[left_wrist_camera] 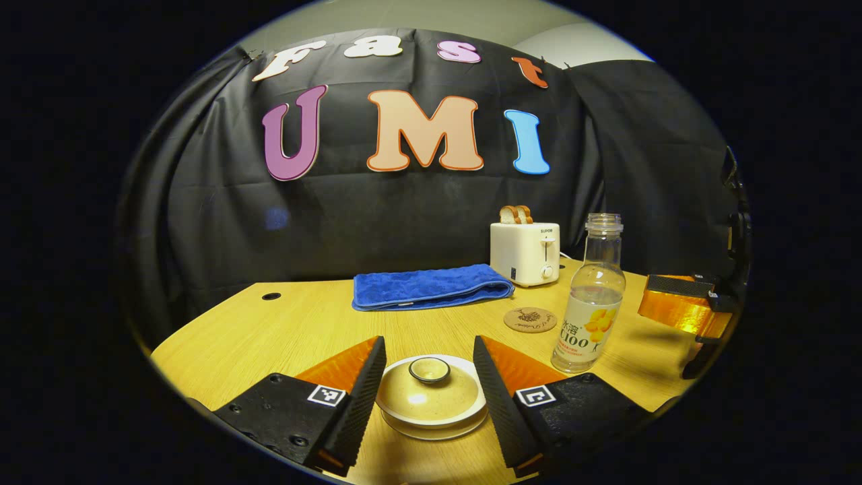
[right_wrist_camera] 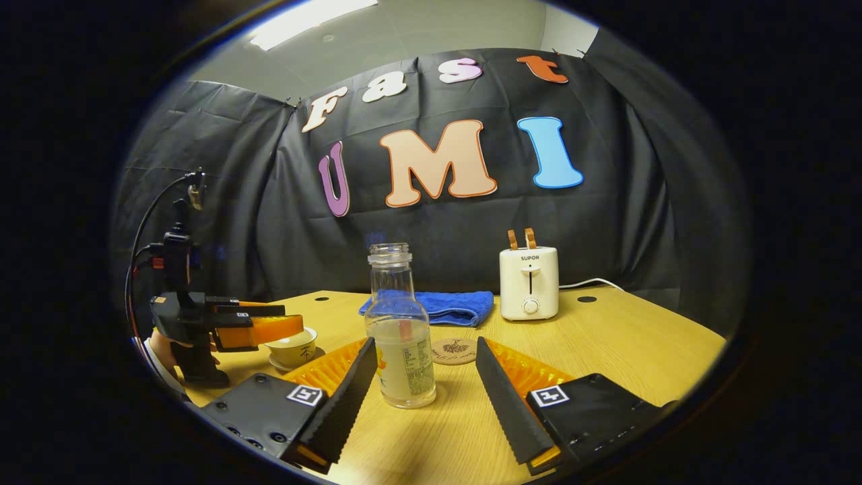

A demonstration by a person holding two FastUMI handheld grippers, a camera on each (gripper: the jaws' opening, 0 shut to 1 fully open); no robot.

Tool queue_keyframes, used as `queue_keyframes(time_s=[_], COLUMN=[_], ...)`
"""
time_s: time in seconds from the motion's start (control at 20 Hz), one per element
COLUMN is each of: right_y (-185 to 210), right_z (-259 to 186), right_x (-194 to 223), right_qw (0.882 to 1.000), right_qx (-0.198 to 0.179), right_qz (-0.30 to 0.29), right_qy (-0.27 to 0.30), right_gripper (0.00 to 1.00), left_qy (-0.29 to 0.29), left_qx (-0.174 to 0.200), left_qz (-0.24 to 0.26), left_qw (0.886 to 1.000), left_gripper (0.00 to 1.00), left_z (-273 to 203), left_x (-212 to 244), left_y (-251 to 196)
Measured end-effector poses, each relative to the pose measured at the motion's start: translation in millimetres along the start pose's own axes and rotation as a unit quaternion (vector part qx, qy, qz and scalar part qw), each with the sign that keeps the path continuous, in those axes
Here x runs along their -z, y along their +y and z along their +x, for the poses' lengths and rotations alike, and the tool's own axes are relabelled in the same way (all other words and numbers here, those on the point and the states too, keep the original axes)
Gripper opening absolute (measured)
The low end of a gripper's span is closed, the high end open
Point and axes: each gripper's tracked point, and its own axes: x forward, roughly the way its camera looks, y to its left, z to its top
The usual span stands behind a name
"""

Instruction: Open the teacup lid with one hand, grasp the water bottle and pour water into the teacup with the other hand; after pouring, place the water bottle on the coaster and then close the teacup lid.

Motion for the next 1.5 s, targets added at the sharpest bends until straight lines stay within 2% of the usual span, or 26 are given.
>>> queue_keyframes(time_s=[0.15,0.25,0.4,0.5,0.55,0.6,0.65,0.7,1.15,1.2,1.45,1.5], right_y=[-3,-4,-6,-6,-6,-6,-6,-6,1,4,18,19], right_z=[-1,0,1,-1,-1,0,0,1,9,12,24,27], right_x=[0,0,4,4,2,3,4,5,6,6,9,11], right_qw=[1.000,1.000,1.000,1.000,1.000,1.000,1.000,1.000,0.999,0.999,0.997,0.996], right_qx=[0.000,-0.001,-0.002,-0.002,-0.002,-0.002,-0.002,-0.002,-0.012,-0.015,-0.029,-0.028], right_qz=[0.001,0.000,0.000,0.000,0.001,0.000,0.000,-0.001,-0.017,-0.021,-0.044,-0.047], right_qy=[0.002,0.003,0.008,0.009,0.009,0.010,0.012,0.012,0.032,0.036,0.059,0.066], right_gripper=[0.92,0.95,0.95,0.92,0.95,0.95,0.95,0.92,0.92,0.99,0.92,0.95], left_qy=[0.008,0.013,0.011,0.014,0.014,0.012,0.013,0.012,-0.018,-0.019,-0.022,-0.024], left_qx=[-0.002,-0.002,-0.005,-0.006,-0.005,-0.004,-0.003,-0.002,-0.016,-0.021,-0.043,-0.049], left_qz=[-0.001,-0.001,0.003,0.004,0.004,0.003,0.004,0.004,0.012,0.010,-0.003,-0.002], left_qw=[1.000,1.000,1.000,1.000,1.000,1.000,1.000,1.000,1.000,1.000,0.999,0.999], left_gripper=[0.61,0.54,0.53,0.39,0.35,0.35,0.30,0.30,0.29,0.29,0.28,0.28], left_z=[5,7,6,9,8,9,8,9,-3,-6,-25,-29], left_x=[4,7,5,7,6,6,6,6,-14,-16,-18,-18], left_y=[1,1,3,4,2,1,2,2,10,14,32,36])
